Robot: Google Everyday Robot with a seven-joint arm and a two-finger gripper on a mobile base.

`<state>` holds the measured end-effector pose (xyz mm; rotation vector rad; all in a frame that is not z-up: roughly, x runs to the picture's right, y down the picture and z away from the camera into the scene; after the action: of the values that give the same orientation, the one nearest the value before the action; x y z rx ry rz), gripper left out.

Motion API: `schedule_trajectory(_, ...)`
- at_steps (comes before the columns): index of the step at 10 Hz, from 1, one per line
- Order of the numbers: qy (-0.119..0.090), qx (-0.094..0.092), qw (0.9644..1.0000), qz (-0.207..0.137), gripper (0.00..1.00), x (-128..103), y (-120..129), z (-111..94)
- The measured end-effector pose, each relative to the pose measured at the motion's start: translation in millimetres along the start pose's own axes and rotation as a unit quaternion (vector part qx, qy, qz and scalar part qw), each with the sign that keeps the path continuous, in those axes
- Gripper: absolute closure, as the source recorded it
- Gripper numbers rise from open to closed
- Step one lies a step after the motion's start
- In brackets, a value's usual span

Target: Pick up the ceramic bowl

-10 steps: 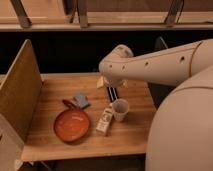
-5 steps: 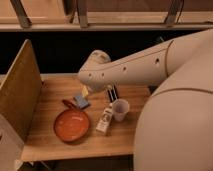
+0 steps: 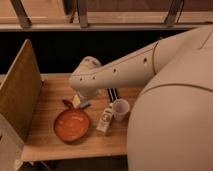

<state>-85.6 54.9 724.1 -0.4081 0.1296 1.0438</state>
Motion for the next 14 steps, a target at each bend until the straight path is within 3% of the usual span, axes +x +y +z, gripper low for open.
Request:
schedule_trajectory(2, -0.006, -0.006, 1.0, 0.001, 0.2, -3, 1, 1)
schedule_trajectory(4, -0.011, -0.035, 0.9993, -0.006, 0.2, -8, 13, 18)
schedule_trajectory(5, -0.003, -0.055, 0.9985, -0.009, 0.2, -7, 25, 34)
schedule_trajectory(7, 0.026, -0.084, 0.9961, 0.01, 0.2, 6, 29, 66)
schedule_trajectory(10, 0.074, -0.106, 0.991, 0.033, 0.2, 21, 28, 99)
schedule_trajectory(13, 0.116, -0.129, 0.9845, 0.024, 0.2, 30, 37, 115)
schedule_trajectory(14, 0.117, -0.131, 0.9842, 0.022, 0.2, 29, 38, 115)
